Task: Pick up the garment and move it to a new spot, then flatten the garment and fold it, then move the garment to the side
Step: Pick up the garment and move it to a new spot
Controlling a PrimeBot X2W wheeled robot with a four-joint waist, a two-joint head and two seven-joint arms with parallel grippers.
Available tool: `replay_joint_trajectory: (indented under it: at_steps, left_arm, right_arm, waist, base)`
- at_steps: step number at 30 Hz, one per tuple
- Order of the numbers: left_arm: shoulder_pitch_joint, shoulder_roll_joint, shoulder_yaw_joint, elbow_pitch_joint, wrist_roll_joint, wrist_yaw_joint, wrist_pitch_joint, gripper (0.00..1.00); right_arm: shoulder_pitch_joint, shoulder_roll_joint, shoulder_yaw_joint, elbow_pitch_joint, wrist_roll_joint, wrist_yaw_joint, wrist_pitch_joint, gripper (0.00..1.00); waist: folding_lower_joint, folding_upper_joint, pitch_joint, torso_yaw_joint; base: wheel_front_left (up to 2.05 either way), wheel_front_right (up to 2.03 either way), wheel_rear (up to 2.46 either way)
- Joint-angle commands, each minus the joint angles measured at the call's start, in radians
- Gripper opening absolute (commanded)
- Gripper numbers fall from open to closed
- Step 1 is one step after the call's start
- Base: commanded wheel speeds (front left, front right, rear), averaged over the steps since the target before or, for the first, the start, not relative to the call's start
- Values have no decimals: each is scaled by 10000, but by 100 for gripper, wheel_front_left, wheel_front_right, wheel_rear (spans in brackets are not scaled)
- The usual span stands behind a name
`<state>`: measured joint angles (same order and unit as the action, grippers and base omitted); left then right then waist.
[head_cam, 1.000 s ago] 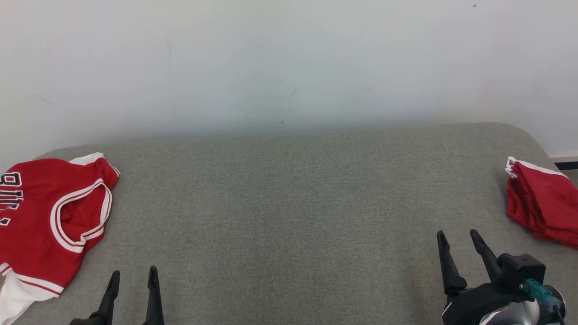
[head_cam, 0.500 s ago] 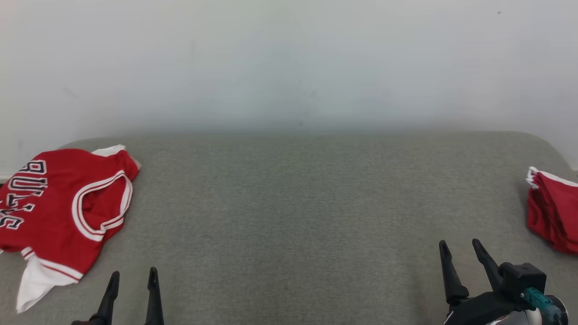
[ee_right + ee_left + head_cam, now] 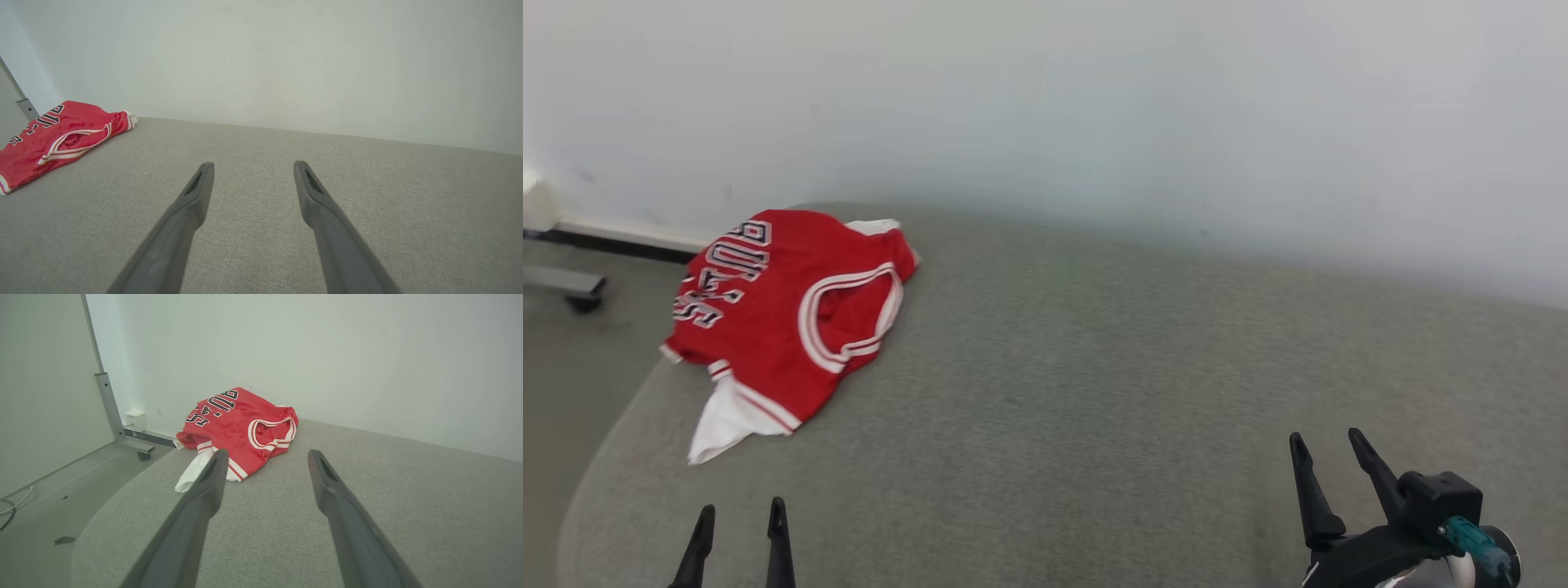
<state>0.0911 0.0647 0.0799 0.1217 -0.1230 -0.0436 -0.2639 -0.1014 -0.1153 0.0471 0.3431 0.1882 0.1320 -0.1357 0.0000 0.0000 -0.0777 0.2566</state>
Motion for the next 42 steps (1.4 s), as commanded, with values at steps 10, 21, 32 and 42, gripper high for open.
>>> replay_joint_trajectory:
  at_steps: [10,21,32,42]
  left_arm:
    - [471,266,597,-416,-138,229,-5,100]
    - [819,135,952,-795,-281,406,-5,100]
    - [-359,335,622,115,-343,-7,38,100]
    - [-5047,1180,294,3509,-1203,-653,724,100]
  right_arm:
    - [-435,143,490,384,216,-28,-160,100]
    - [-853,4,865,787,339,-28,-304,100]
    - [-612,-84,750,833,357,-28,-401,100]
    - [-1705,-512,1727,-226,17,-28,401,100]
  waist:
    - [0,0,69,2212]
    - [0,0,290,2379]
    - [0,0,429,2409]
    - [0,0,2565,971]
  base:
    - [0,0,0]
    - [0,0,0]
    - [0,0,0]
    - [0,0,0]
